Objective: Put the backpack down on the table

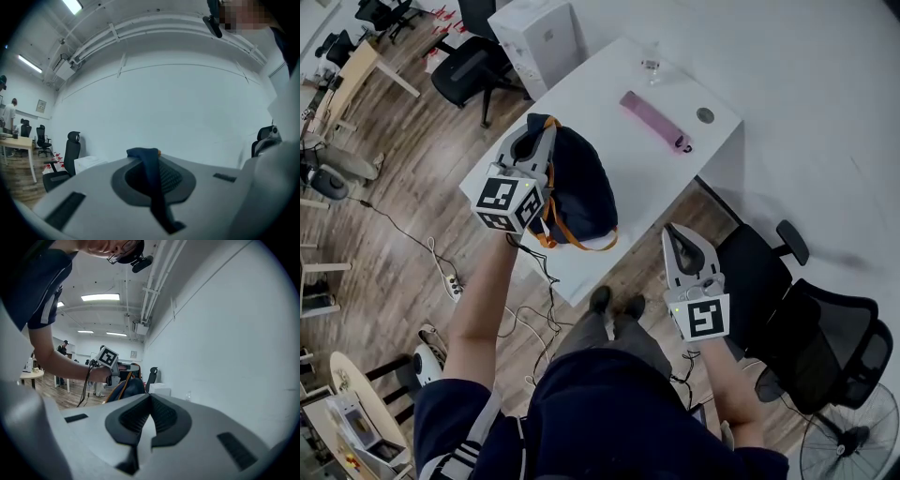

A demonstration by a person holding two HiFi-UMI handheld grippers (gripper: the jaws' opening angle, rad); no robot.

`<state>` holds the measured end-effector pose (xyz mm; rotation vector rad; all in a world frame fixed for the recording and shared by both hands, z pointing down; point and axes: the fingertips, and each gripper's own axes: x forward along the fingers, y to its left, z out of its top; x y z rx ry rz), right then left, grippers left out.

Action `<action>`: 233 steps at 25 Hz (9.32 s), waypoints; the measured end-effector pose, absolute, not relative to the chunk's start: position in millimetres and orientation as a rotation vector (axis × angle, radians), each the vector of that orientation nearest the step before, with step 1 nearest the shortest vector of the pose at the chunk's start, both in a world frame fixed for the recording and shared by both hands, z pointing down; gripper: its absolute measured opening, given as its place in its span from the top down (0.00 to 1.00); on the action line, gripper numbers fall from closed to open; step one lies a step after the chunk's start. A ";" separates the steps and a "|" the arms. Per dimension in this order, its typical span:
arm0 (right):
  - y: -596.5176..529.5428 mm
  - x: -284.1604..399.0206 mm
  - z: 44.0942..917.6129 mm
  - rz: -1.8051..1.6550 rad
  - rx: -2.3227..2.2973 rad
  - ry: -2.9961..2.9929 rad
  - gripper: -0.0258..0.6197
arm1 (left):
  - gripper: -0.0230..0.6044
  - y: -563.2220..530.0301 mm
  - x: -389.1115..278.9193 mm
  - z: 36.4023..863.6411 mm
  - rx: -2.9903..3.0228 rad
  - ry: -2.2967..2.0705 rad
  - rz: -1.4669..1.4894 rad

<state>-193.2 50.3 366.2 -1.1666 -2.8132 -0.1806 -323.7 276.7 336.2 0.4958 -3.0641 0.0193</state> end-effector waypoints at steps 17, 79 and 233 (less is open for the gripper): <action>83.1 -236.4 373.4 -0.124 -1.179 -2.821 0.96 | 0.96 311.5 -383.9 397.1 0.347 -3.095 0.102; 139.3 -258.7 405.9 -0.099 -1.230 -2.730 0.96 | 0.96 394.0 -480.7 577.6 0.194 -2.780 0.134; 1.2 -130.2 331.9 -0.250 -0.944 -2.987 0.97 | 0.96 265.2 -71.8 305.6 -0.017 -3.229 0.357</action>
